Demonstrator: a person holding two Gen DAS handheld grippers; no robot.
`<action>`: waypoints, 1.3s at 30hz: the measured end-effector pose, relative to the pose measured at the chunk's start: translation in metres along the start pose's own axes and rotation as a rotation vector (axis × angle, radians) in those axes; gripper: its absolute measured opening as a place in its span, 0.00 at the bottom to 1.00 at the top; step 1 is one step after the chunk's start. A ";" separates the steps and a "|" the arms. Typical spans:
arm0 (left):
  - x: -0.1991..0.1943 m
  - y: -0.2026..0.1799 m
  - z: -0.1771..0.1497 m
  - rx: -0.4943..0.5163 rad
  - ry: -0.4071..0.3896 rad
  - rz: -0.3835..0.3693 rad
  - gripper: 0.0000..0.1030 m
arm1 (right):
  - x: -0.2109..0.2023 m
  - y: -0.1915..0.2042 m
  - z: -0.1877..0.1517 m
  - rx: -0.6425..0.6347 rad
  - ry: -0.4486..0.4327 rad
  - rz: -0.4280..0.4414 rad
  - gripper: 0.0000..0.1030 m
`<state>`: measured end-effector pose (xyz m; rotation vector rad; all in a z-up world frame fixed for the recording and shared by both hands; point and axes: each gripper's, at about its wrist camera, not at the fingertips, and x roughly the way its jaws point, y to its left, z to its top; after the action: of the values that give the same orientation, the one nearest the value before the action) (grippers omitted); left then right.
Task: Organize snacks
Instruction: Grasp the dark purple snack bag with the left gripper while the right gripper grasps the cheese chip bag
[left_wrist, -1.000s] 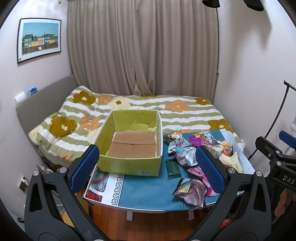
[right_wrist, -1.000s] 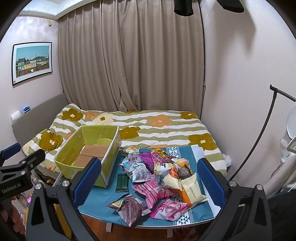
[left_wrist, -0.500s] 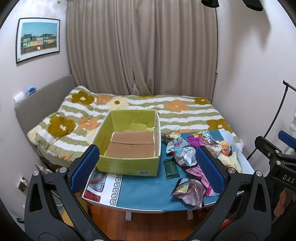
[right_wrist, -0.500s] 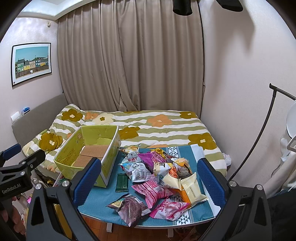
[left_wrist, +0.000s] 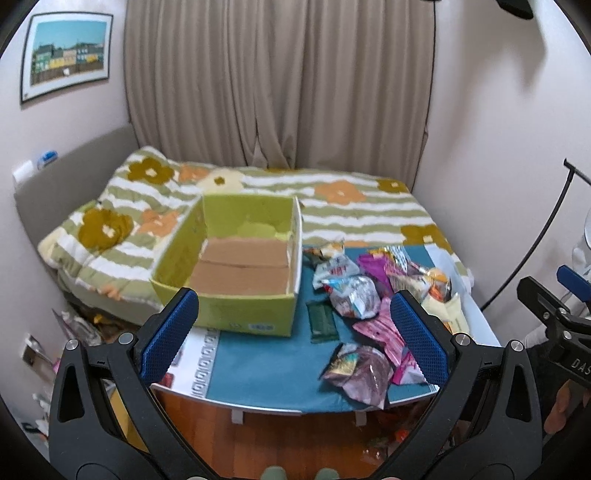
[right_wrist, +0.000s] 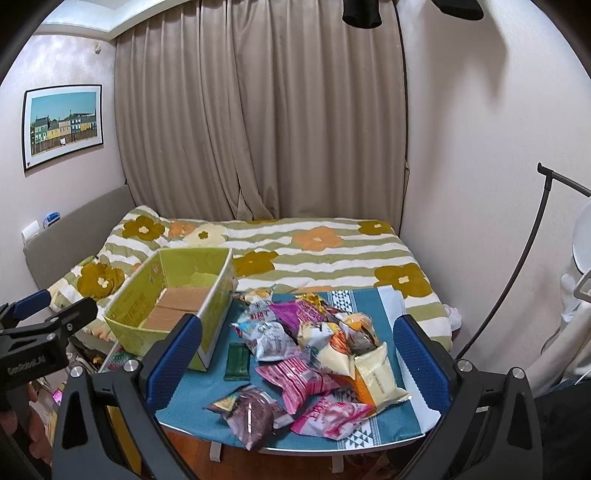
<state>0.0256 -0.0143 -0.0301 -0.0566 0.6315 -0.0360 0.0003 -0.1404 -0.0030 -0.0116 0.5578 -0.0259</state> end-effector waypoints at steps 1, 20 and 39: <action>0.005 -0.003 -0.003 -0.004 0.012 -0.007 1.00 | 0.003 -0.005 -0.002 -0.006 0.012 0.000 1.00; 0.168 -0.077 -0.095 0.158 0.442 -0.229 1.00 | 0.134 -0.069 -0.062 0.039 0.229 0.084 1.00; 0.265 -0.079 -0.136 0.195 0.699 -0.404 0.92 | 0.241 -0.045 -0.078 0.005 0.318 0.029 1.00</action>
<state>0.1576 -0.1127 -0.2909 0.0204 1.3037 -0.5255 0.1623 -0.1926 -0.1954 0.0062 0.8762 -0.0004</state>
